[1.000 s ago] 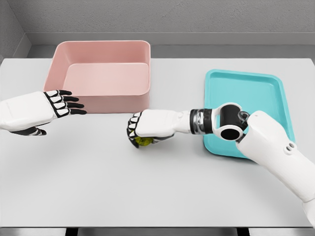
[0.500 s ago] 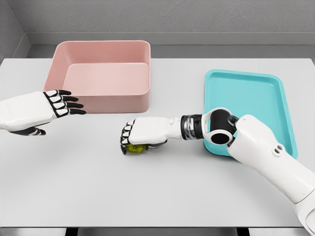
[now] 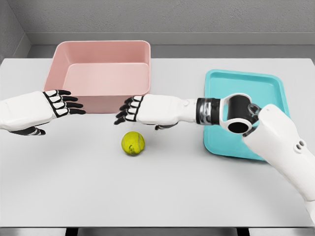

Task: Put the tennis from the blue tray into the pink basket with both arms

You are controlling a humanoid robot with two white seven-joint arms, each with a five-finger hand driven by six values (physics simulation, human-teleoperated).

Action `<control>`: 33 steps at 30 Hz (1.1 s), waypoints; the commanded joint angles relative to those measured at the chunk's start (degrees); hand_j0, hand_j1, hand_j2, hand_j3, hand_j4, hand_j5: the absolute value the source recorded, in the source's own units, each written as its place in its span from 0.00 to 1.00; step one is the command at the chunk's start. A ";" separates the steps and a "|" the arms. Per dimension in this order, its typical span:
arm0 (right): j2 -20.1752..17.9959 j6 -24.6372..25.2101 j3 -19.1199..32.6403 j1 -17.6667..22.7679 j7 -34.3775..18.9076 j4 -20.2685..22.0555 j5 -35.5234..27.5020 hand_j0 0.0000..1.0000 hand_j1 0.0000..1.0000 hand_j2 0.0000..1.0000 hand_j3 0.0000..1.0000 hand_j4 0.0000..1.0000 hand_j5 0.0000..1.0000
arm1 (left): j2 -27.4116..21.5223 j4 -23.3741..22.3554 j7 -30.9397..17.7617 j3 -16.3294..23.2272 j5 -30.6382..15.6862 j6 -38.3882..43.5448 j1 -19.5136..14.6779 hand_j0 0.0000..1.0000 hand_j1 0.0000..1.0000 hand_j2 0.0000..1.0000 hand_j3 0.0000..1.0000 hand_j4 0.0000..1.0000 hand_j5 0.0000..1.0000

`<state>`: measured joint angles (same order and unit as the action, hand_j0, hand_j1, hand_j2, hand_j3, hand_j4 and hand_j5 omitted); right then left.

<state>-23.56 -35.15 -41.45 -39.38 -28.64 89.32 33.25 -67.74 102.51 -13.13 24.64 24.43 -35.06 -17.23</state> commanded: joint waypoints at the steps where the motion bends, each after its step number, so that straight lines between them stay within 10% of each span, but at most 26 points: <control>1: -3.06 0.15 6.11 0.35 -0.01 4.01 -0.73 1.00 1.00 1.00 1.00 1.00 1.00 | 0.24 -0.12 0.03 0.06 -0.08 0.06 0.00 1.00 1.00 1.00 1.00 1.00 1.00; 5: -9.48 0.15 20.43 7.47 0.26 8.23 -1.17 1.00 1.00 1.00 1.00 1.00 1.00 | 5.16 -0.03 -0.06 0.41 5.19 0.06 -0.09 1.00 1.00 1.00 1.00 1.00 1.00; 9: -12.91 0.15 45.40 22.05 0.34 8.15 -7.67 1.00 1.00 1.00 1.00 1.00 1.00 | 11.23 -0.12 -1.37 1.90 11.52 0.06 -0.26 1.00 1.00 1.00 1.00 1.00 1.00; 11: -14.14 0.15 48.39 26.36 0.34 7.44 -10.66 1.00 1.00 1.00 1.00 1.00 1.00 | 12.11 -0.12 -2.69 3.22 12.05 0.06 -0.61 1.00 1.00 1.00 1.00 1.00 1.00; 19: -8.69 0.15 51.03 34.28 0.61 7.53 -16.64 1.00 1.00 1.00 1.00 1.00 1.00 | 16.68 -0.82 -4.19 11.31 12.58 0.06 -7.47 1.00 1.00 1.00 1.00 1.00 1.00; 33: -8.16 0.15 51.47 35.51 0.43 7.62 -19.19 1.00 1.00 1.00 1.00 1.00 1.00 | 21.86 -3.28 -4.19 21.24 12.40 0.06 -16.43 1.00 1.00 1.00 1.00 1.00 1.00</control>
<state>-31.71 -35.14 9.98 -3.87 -28.24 96.93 14.56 -46.69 99.84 -17.34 44.66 37.09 -35.07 -33.75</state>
